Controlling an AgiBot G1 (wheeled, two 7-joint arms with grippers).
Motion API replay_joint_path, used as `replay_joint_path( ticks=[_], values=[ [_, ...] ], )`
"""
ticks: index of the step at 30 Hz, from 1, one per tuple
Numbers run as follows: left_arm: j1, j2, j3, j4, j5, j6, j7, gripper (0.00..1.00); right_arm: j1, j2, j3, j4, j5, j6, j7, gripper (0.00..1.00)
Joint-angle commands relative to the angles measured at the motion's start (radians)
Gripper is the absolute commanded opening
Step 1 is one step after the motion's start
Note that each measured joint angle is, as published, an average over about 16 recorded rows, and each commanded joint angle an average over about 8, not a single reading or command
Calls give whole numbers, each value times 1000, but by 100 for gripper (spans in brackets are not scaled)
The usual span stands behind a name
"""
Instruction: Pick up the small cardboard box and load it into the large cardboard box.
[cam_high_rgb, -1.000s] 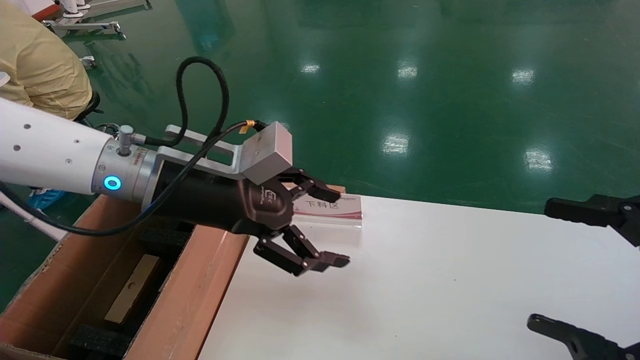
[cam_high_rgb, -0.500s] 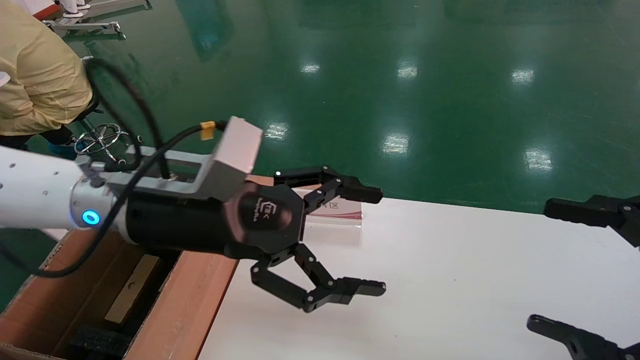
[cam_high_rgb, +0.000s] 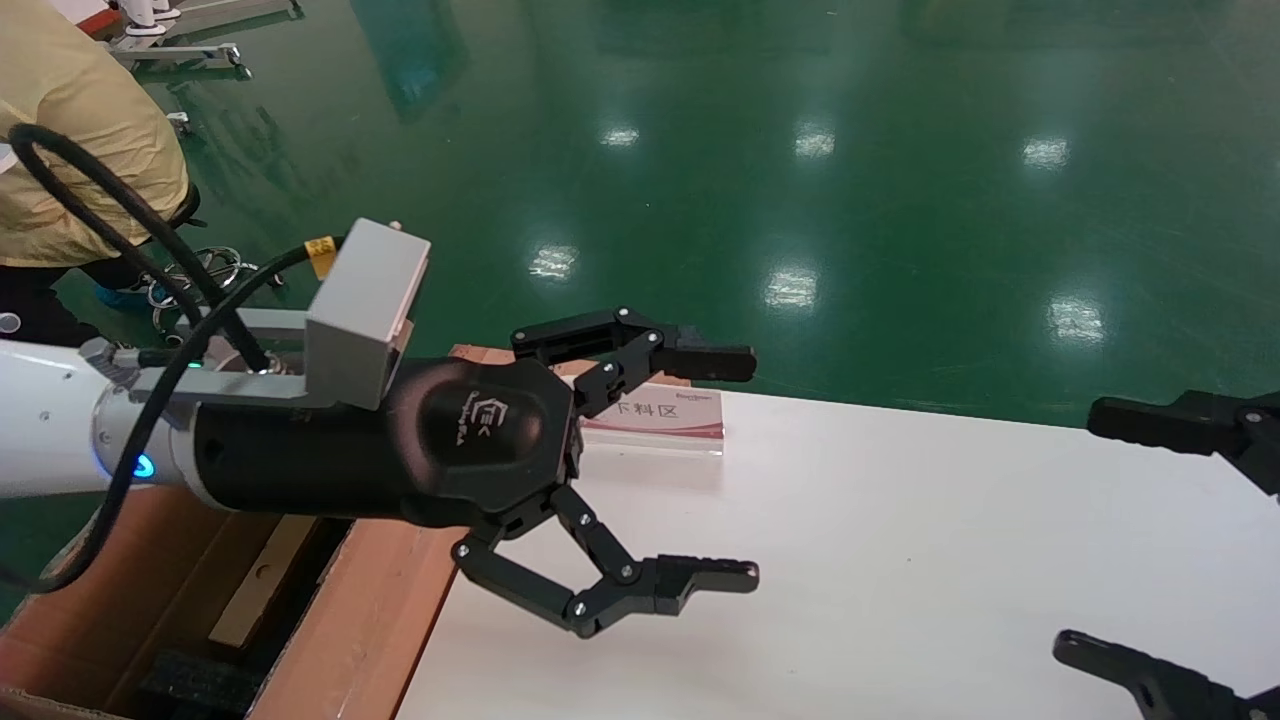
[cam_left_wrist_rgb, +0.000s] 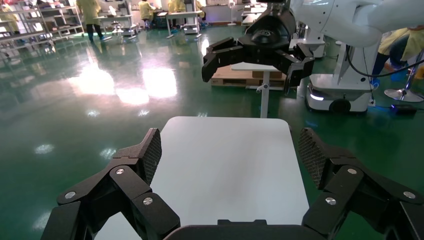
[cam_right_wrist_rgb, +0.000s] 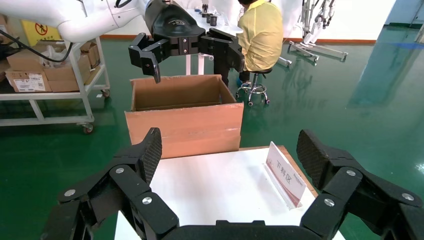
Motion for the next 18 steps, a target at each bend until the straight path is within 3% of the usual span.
replay_joint_path(
  ticks=[1, 18],
  values=[
    [1, 0, -1, 0, -1, 0, 1, 100, 0, 0, 1, 0, 0, 0, 0, 100],
    [12, 2, -14, 0, -8, 5, 7, 100, 0, 0, 0, -1, 0, -1, 0, 100]
  ],
)
